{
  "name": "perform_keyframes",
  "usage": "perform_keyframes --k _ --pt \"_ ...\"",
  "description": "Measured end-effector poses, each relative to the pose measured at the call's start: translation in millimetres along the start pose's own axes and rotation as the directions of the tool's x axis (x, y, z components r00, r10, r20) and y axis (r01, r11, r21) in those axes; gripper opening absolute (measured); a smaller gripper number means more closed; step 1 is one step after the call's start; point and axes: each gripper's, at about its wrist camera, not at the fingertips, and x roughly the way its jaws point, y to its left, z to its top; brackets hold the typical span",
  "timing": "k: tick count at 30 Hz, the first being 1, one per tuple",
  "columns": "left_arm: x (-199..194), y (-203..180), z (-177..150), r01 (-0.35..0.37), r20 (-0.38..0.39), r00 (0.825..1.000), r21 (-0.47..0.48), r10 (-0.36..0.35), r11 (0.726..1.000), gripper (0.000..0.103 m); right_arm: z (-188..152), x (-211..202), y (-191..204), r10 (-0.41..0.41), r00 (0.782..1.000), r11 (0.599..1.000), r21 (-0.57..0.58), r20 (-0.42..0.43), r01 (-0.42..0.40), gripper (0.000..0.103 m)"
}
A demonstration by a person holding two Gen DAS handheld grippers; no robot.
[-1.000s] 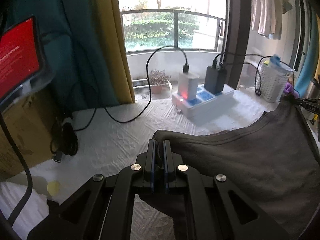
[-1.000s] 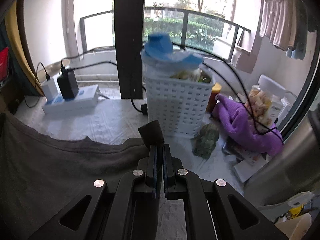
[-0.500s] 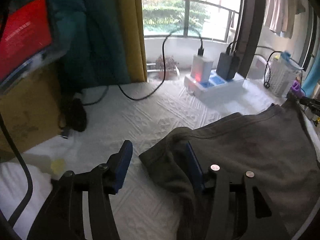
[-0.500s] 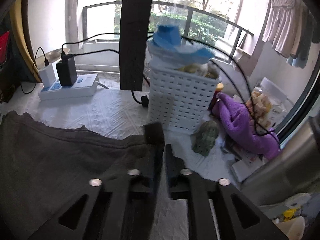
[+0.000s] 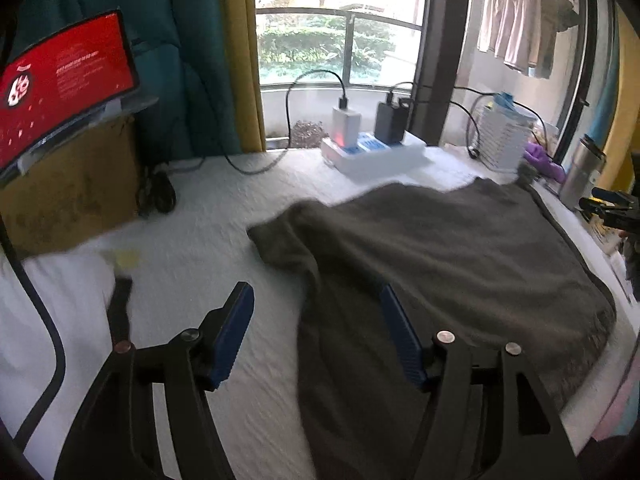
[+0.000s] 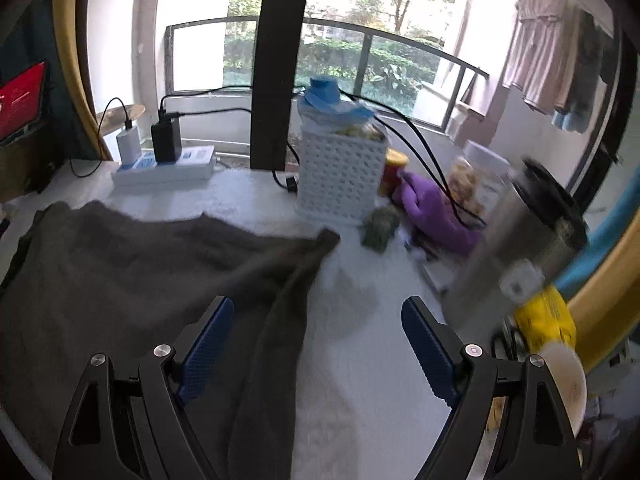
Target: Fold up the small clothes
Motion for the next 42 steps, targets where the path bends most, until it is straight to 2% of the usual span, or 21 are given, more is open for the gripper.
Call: perform_keyframes --k 4,12,15,17,20,25,30,35,38,42 --pt "-6 -7 -20 0.017 -0.011 1.000 -0.014 -0.017 1.000 0.067 -28 -17 -3 -0.014 1.000 1.000 0.022 -0.020 0.015 0.087" --pt "-19 -24 -53 0.058 -0.044 0.997 -0.010 -0.058 0.998 0.067 -73 -41 -11 0.027 0.999 0.996 0.091 -0.036 -0.023 0.087" --pt "-20 -29 -66 0.050 -0.065 0.997 0.002 -0.050 0.999 0.067 -91 -43 -10 0.040 0.998 0.995 0.097 -0.055 -0.035 0.086" --pt "-22 -29 -74 0.048 -0.072 0.996 -0.010 -0.048 0.999 0.067 -101 -44 -10 0.060 0.996 0.993 0.105 -0.066 -0.053 0.069" --pt "-26 -25 -86 0.045 -0.078 0.996 -0.047 -0.049 0.998 0.067 -113 -45 -11 0.067 0.995 0.991 0.119 -0.080 -0.057 0.051" --pt "-29 -26 -103 0.030 -0.117 0.992 -0.059 -0.037 0.998 0.067 -122 -58 -11 0.084 0.994 0.990 0.123 -0.070 -0.075 0.041" --pt "-29 -26 -116 0.022 -0.160 0.987 -0.070 -0.033 0.997 0.067 -128 -67 0 0.138 0.988 0.986 0.103 -0.069 -0.131 0.040" --pt "-32 -31 -122 -0.006 -0.152 0.988 -0.050 -0.001 0.999 0.067 -139 -57 4 0.180 0.979 0.977 0.130 -0.093 -0.167 0.040" --pt "-31 -41 -125 -0.038 -0.152 0.988 0.012 0.039 0.999 0.067 -142 -60 6 0.196 0.977 0.973 0.136 -0.078 -0.185 0.040" --pt "-32 -50 -126 -0.005 -0.160 0.987 0.045 0.012 0.999 0.066 -142 -70 9 0.209 0.977 0.971 0.129 -0.047 -0.202 0.040"
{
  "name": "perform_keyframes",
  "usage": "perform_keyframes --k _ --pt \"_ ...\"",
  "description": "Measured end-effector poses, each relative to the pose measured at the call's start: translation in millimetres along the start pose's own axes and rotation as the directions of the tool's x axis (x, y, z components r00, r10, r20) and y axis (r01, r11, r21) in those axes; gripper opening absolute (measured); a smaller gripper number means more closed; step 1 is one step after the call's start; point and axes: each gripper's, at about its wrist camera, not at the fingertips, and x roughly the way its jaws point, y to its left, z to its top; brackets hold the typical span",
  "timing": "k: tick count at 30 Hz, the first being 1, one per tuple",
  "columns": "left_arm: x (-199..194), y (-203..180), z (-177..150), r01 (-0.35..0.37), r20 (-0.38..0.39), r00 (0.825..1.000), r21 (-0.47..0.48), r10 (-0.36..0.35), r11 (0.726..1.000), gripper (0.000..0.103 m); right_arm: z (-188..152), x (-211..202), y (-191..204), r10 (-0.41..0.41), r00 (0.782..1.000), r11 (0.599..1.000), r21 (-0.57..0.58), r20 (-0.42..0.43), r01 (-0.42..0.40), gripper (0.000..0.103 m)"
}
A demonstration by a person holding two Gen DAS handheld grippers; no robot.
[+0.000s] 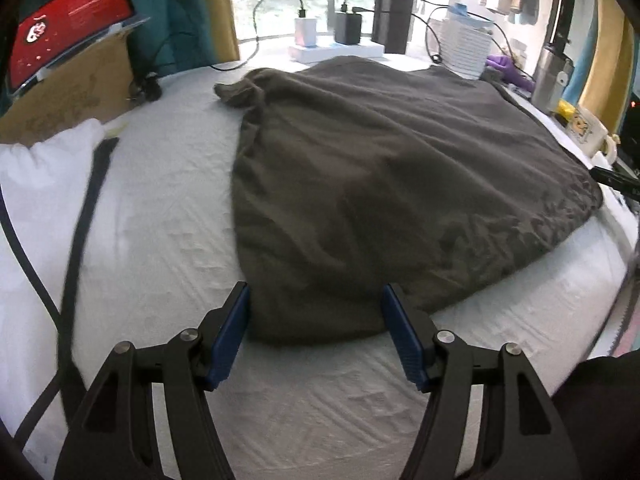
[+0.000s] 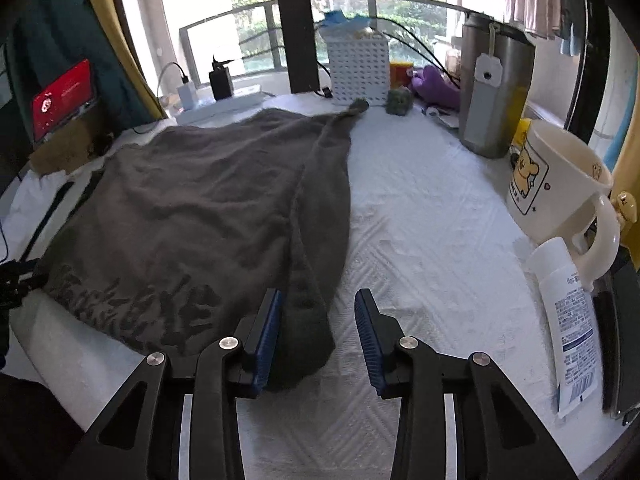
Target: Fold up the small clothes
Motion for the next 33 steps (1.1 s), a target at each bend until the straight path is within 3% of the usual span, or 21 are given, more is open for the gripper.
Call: perform_keyframes --k 1,4,6,7,11,14,20,26,31,33 --pt "0 -1 -1 -0.003 0.004 1.000 0.005 0.003 1.000 0.064 -1 0 1 0.000 1.000 1.000 -0.007 0.002 0.000 0.039" --pt "-1 -5 -1 0.006 0.018 1.000 0.016 -0.007 1.000 0.045 -7 10 2 0.014 1.000 1.000 -0.015 -0.028 -0.014 0.017" --pt "-2 -9 1 0.022 0.015 1.000 0.028 -0.022 0.999 0.016 -10 14 3 0.000 1.000 1.000 -0.023 -0.029 -0.001 0.008" --pt "-3 -11 2 0.025 0.013 1.000 0.036 -0.026 0.999 0.013 -9 11 3 -0.004 1.000 1.000 -0.025 -0.019 0.004 0.006" --pt "-21 -10 10 0.009 0.072 0.997 0.036 -0.011 0.999 0.011 -1 -9 -6 -0.053 0.998 0.999 -0.004 0.041 0.053 0.005" --pt "-36 -2 17 0.000 0.110 0.994 0.016 -0.002 1.000 0.011 -2 -14 -18 -0.087 0.995 0.996 0.022 0.039 0.086 0.005" --pt "-38 6 18 -0.015 0.093 0.996 -0.002 0.015 1.000 0.011 -25 -2 -35 -0.125 0.992 0.988 0.086 -0.007 0.125 0.005" --pt "-53 4 24 -0.017 0.114 0.993 0.010 0.016 1.000 0.011 -21 -25 -33 -0.156 0.986 0.984 0.093 0.052 0.151 0.005" --pt "-29 6 9 -0.015 0.010 1.000 0.021 0.014 1.000 0.011 -34 -8 -34 -0.162 0.987 0.984 0.076 -0.019 0.163 0.005" --pt "-25 5 1 -0.003 -0.020 1.000 0.013 0.003 1.000 0.011 -38 -9 -33 -0.169 0.986 0.983 0.073 -0.006 0.169 0.005"
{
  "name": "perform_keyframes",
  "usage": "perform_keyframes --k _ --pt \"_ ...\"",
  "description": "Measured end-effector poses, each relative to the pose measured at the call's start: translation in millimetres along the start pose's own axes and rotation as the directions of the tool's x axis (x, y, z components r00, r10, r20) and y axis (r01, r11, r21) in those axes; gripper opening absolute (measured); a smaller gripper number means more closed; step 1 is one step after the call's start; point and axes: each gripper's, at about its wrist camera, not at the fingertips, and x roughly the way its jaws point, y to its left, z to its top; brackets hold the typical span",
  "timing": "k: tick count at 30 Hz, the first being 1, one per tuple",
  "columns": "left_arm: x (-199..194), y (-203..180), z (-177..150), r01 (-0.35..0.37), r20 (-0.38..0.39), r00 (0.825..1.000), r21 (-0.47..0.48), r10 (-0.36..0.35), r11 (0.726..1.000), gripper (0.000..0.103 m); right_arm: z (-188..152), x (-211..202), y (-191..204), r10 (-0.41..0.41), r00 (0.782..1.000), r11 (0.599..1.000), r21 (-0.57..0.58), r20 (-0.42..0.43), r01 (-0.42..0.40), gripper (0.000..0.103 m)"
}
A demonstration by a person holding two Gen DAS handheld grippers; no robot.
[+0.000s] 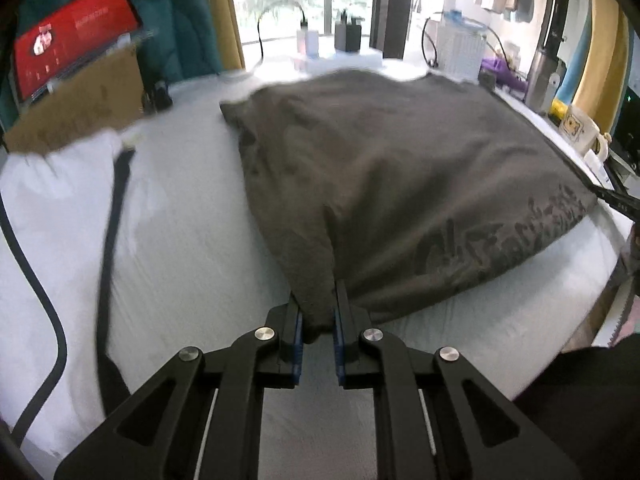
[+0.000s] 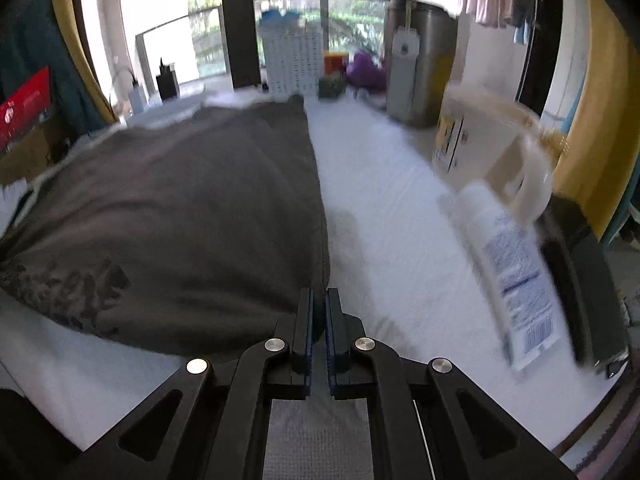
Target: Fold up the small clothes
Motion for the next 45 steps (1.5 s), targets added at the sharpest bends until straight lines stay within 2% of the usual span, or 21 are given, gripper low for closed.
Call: perform_keyframes --k 10,20,26,29,31,32,33,34,36,42,45 --pt "-6 -3 -5 0.030 0.000 1.000 0.002 -0.030 1.000 0.012 -1 -6 2 -0.035 0.999 0.999 0.003 -0.012 0.035 0.005" --pt "1 8 -11 0.059 -0.035 0.998 -0.044 -0.061 0.997 0.016 -5 -10 3 -0.043 0.999 0.999 0.019 -0.014 0.044 0.005" --pt "3 9 -16 0.038 -0.050 0.998 -0.035 -0.040 0.999 0.018 -5 -10 4 -0.045 0.999 0.999 0.026 -0.013 0.045 0.005" --pt "1 14 -16 0.014 -0.043 0.999 -0.050 -0.016 0.999 0.023 -5 -10 4 -0.048 0.999 0.998 0.027 -0.016 0.048 0.006" --pt "-2 21 -16 -0.002 -0.033 0.999 -0.070 0.000 0.998 0.024 -4 -9 2 -0.060 0.998 0.998 0.034 -0.019 0.060 0.016" --pt "-3 26 -17 -0.010 -0.032 0.999 -0.083 0.007 0.996 0.027 -2 -9 0 -0.066 0.998 0.997 0.040 -0.024 0.067 0.021" --pt "-3 29 -18 -0.016 -0.031 0.999 -0.093 0.013 0.996 0.036 -1 -8 -2 -0.066 0.997 0.997 0.047 -0.029 0.068 0.024" --pt "-3 32 -19 -0.023 -0.028 0.999 -0.099 0.020 0.995 0.039 0 -8 -3 -0.066 0.997 0.996 0.052 -0.036 0.067 0.026" --pt "-2 34 -20 -0.024 -0.025 0.999 -0.104 0.022 0.994 0.044 4 -7 -3 -0.070 0.997 0.996 0.044 -0.040 0.072 0.027" --pt "-15 44 -12 -0.039 0.027 0.999 -0.122 0.043 0.992 0.047 30 -11 5 -0.074 0.997 0.997 0.016 -0.011 0.075 0.027" --pt "-18 59 -8 -0.058 0.040 0.997 -0.160 0.066 0.985 0.055 44 -9 12 -0.069 0.998 0.998 0.004 0.004 0.069 0.027"
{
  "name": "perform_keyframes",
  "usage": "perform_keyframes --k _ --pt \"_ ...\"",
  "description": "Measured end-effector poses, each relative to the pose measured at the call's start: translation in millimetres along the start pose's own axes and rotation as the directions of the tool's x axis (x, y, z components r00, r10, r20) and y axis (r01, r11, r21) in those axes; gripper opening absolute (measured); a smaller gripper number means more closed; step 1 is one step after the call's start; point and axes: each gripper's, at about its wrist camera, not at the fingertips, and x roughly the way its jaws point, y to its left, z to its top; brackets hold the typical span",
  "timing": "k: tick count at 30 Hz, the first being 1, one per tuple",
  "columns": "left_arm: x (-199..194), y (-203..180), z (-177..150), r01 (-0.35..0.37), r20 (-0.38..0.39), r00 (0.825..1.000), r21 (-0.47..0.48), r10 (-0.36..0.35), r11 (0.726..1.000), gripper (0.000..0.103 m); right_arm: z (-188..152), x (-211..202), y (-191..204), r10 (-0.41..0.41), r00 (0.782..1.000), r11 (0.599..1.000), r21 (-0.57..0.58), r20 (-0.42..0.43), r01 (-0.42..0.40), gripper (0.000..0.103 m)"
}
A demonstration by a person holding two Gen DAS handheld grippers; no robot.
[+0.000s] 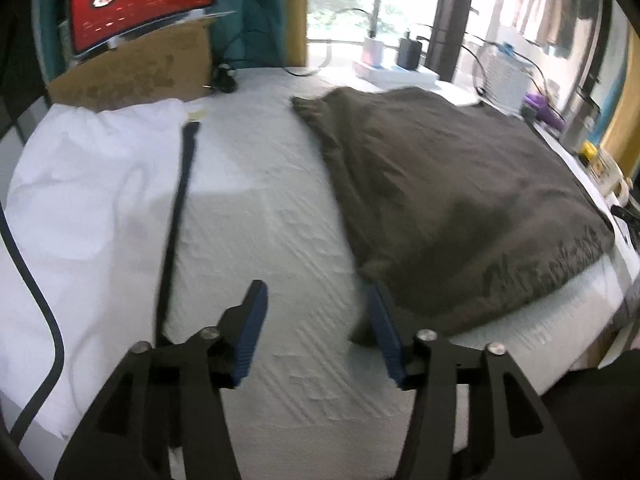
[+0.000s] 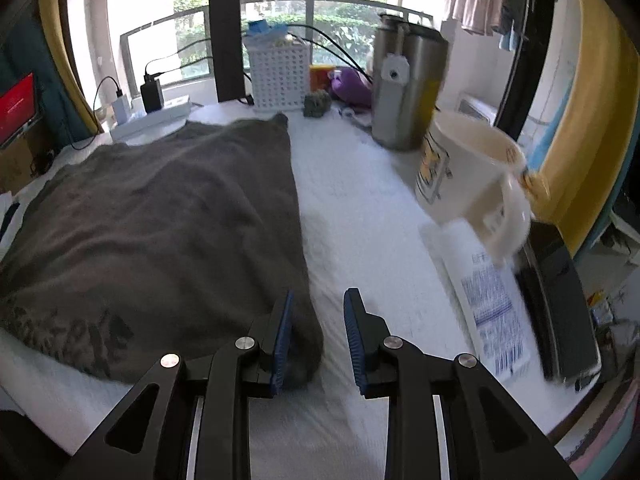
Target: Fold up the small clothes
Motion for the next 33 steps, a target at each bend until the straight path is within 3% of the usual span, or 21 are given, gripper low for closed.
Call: perform_keyframes --k 3,11,18,24,29,31,32,33 --pt "2 5 12 0.004 0.018 1.000 -0.017 -0.003 1.000 0.056 13 6 10 0.022 1.000 1.000 -0.012 0.009 -0.022 0.027" --pt "33 -8 69 0.028 0.051 0.998 0.052 -0.031 0.998 0.056 44 32 41 0.088 0.996 0.995 -0.037 0.004 -0.088 0.027" --pt "85 -15 123 0.051 0.036 0.998 0.077 -0.054 0.996 0.056 71 58 57 0.119 0.993 0.993 -0.028 -0.002 -0.119 0.027" --pt "121 -17 159 0.022 0.054 0.998 0.087 -0.027 0.996 0.056 96 79 77 0.145 0.989 0.988 -0.045 0.001 -0.145 0.027" --pt "155 -12 172 0.031 -0.007 1.000 0.094 -0.030 0.995 0.054 119 98 94 0.174 0.985 0.983 -0.061 0.004 -0.173 0.027" --pt "164 -14 173 0.035 -0.017 0.999 0.120 -0.034 0.992 0.033 126 105 102 0.187 0.982 0.980 -0.070 0.004 -0.187 0.027" --pt "167 -16 173 0.029 -0.018 0.999 0.137 -0.027 0.990 0.013 130 110 106 0.194 0.981 0.978 -0.075 0.000 -0.194 0.027" --pt "167 -19 172 0.014 -0.005 1.000 0.170 -0.014 0.985 0.008 133 113 109 0.198 0.980 0.977 -0.079 -0.003 -0.197 0.027"
